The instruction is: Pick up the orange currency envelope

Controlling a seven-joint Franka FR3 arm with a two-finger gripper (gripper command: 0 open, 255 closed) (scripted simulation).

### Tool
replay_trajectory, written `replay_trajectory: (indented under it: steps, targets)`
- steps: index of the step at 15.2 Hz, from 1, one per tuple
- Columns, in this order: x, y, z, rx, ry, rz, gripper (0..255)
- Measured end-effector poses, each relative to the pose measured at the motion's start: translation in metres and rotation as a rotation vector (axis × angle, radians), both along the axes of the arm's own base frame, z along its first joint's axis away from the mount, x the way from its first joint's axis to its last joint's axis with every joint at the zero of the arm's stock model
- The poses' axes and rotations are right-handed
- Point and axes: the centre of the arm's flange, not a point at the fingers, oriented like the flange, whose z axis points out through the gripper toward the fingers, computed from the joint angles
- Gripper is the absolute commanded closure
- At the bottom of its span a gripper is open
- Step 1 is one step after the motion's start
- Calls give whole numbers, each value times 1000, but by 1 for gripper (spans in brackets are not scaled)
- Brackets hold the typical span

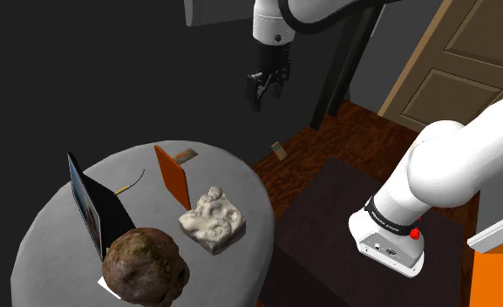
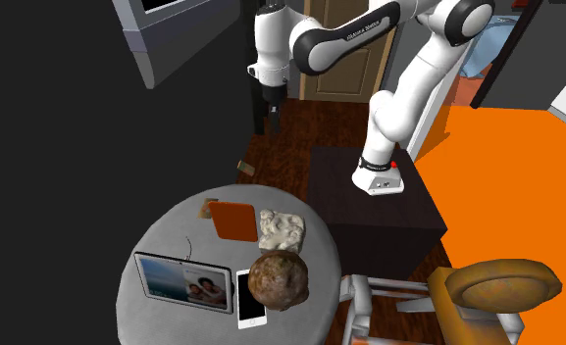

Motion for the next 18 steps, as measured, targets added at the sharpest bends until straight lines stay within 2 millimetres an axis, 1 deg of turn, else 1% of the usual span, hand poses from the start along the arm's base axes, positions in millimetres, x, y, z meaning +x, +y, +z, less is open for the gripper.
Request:
replay_trajectory:
  steps: [1, 2, 5, 8, 10, 12, 14, 16, 18]
  targets:
    - [8, 11, -7, 2, 0, -2, 0]
    - [15, 21, -8, 3, 1, -5, 0]
    - [32, 53, -21, 8, 1, -13, 0]
    - [51, 82, -37, 13, 2, -21, 0]
    - [66, 106, -47, 16, 2, -26, 0]
    - [81, 125, -56, 19, 3, -31, 0]
    - [91, 146, -66, 23, 4, -36, 0]
    - [106, 165, -72, 26, 4, -41, 0]
    - [118, 185, -83, 29, 4, -47, 0]
